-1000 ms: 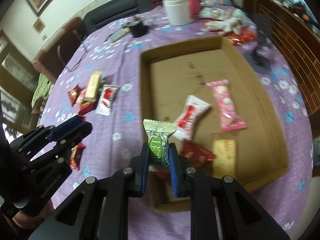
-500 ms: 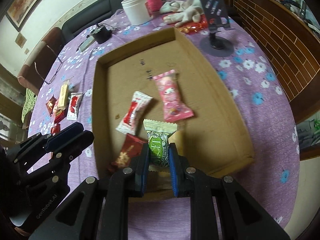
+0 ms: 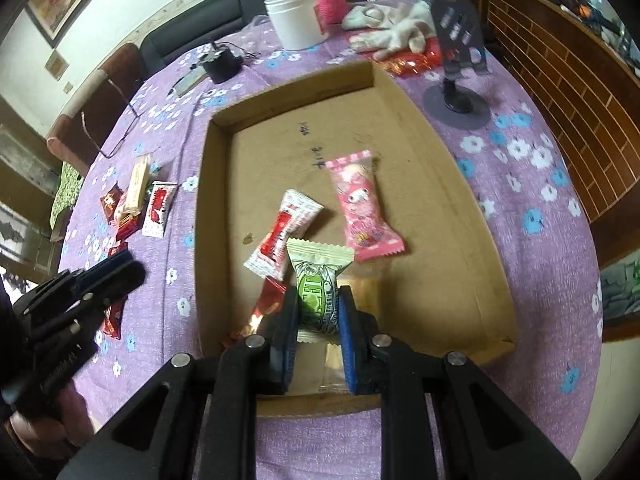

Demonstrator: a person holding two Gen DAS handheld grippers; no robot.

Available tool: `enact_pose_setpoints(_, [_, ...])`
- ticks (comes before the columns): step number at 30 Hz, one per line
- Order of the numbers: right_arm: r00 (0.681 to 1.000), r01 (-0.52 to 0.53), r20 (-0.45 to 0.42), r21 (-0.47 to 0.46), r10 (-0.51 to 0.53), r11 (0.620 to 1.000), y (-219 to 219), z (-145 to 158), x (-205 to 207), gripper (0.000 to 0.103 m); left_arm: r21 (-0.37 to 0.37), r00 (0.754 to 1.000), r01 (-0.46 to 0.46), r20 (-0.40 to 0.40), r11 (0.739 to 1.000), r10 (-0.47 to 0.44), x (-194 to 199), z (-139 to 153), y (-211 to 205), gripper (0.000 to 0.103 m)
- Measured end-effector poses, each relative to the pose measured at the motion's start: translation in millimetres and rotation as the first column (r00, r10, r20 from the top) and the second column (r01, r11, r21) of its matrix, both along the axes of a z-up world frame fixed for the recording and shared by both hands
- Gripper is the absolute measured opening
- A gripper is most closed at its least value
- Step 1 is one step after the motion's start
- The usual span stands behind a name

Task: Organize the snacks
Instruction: 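Release the green-white packet into the tray with the right gripper while the left releases the red bar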

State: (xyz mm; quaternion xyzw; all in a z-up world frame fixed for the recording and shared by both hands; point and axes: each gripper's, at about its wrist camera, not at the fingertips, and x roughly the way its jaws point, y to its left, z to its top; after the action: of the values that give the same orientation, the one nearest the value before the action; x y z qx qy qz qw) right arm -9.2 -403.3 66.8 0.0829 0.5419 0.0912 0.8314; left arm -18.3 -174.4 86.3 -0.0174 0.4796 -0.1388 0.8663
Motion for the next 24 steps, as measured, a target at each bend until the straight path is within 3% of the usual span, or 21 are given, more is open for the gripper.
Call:
enact_pose_setpoints(3, [1.000,-0.004,0.003,0.000,0.004,1.000,2,1,0,0.018,0.056,0.996,-0.075,-0.045,0.996,0.078,-17,-13,40,0.032])
enact_pose_setpoints(9, [1.000,-0.001,0.005,0.001,0.001,1.000,3,1,1,0.018,0.128,0.962,-0.230,-0.119,0.965,0.246,-43,-49,98,0.033])
enact_pose_setpoints(12, [1.000,-0.006,0.002,0.001,0.006,1.000,7,1,1,0.018,0.103,0.958,-0.245,-0.125,0.964,0.257,-43,-58,104,0.039])
enact_pose_setpoints(16, [1.000,-0.015,0.004,-0.004,0.015,1.000,11,2,-1,0.018,0.155,0.970,-0.208,-0.096,0.966,0.224,-35,-67,92,0.039])
enact_pose_setpoints(18, [1.000,-0.019,0.009,-0.008,0.019,1.000,13,3,-1,0.018,0.171,0.972,-0.205,-0.083,0.964,0.221,-30,-67,88,0.022])
enact_pose_setpoints(24, [1.000,0.001,0.012,-0.009,-0.001,1.000,9,4,-3,0.018,0.109,0.977,-0.195,-0.066,0.975,0.203,-20,-53,77,0.019])
